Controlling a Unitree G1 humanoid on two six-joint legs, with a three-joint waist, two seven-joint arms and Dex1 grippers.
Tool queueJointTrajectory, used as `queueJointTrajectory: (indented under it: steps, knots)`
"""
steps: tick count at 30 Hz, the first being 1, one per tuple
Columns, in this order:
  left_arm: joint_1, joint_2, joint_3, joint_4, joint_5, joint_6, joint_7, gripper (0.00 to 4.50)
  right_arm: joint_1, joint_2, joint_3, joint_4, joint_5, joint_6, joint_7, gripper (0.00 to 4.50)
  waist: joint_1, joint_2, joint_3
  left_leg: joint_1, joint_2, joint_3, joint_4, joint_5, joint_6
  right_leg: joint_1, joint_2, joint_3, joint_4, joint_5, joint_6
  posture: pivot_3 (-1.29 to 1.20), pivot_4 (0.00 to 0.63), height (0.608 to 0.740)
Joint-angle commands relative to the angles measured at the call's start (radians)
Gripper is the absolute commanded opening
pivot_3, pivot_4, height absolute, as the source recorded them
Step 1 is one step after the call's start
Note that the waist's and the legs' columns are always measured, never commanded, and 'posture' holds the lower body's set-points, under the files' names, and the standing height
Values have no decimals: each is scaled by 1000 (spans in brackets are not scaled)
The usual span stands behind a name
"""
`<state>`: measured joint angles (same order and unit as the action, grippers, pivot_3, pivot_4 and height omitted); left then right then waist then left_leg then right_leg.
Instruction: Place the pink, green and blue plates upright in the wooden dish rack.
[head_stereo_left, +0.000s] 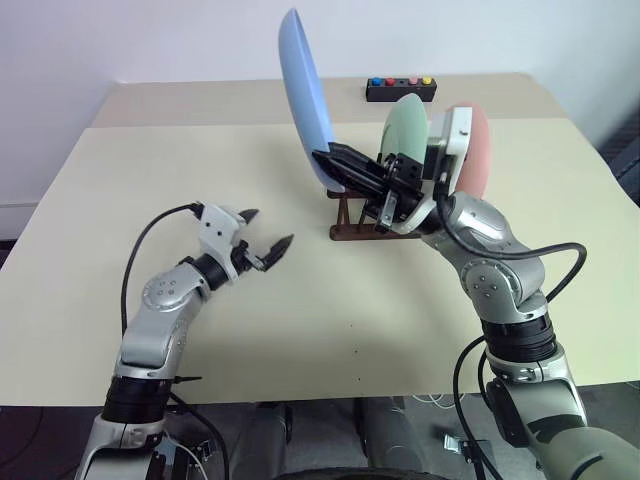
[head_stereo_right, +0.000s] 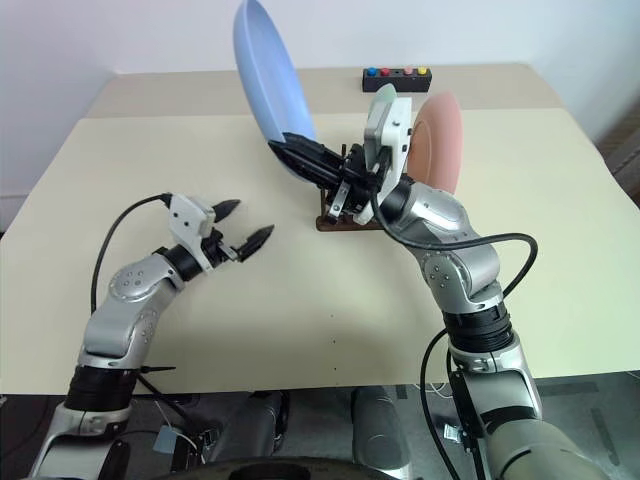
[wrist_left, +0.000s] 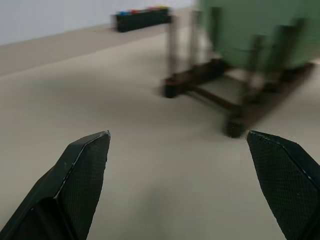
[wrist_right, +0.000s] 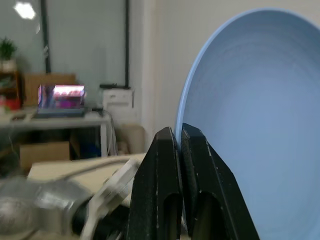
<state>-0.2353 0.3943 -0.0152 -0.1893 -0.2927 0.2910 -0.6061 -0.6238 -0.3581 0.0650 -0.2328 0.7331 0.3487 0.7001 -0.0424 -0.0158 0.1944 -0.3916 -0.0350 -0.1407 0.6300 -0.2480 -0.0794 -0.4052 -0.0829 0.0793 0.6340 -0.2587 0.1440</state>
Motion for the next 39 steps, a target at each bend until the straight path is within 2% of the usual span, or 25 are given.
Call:
queueJointTrajectory:
  steps: [1, 17, 34, 35, 37, 39]
  knots:
    - [5, 0, -18, -55, -6, -16, -20, 4458, -2, 25, -55, -2, 30, 10, -8, 0, 0, 0, 0, 0, 0, 0, 0, 0, 0, 0, 0, 0, 0, 0, 0, 0, 150, 740]
    - [2, -1, -17, -74, -19, -5, -31, 4458, 9, 69, -126, 111, 43, 120, -43, 0, 0, 0, 0, 0, 0, 0, 0, 0, 0, 0, 0, 0, 0, 0, 0, 0, 150, 740]
    - [12, 1, -15, -101, -42, -11, -54, 4458, 14, 100, -182, 123, 69, 193, -68, 0, -1, 0, 0, 0, 0, 0, 0, 0, 0, 0, 0, 0, 0, 0, 0, 0, 150, 740]
    - [11, 0, -15, -101, -41, -12, -54, 4500, 14, 99, -184, 123, 70, 197, -68, 474, -1, 0, 0, 0, 0, 0, 0, 0, 0, 0, 0, 0, 0, 0, 0, 0, 150, 740]
    - [9, 0, -15, -99, -41, -13, -54, 4500, 13, 100, -187, 123, 69, 200, -69, 897, -1, 0, 0, 0, 0, 0, 0, 0, 0, 0, 0, 0, 0, 0, 0, 0, 150, 740]
    - [10, -1, -16, -100, -40, -14, -53, 4500, 16, 99, -189, 117, 68, 205, -68, 1864, -1, 0, 0, 0, 0, 0, 0, 0, 0, 0, 0, 0, 0, 0, 0, 0, 150, 740]
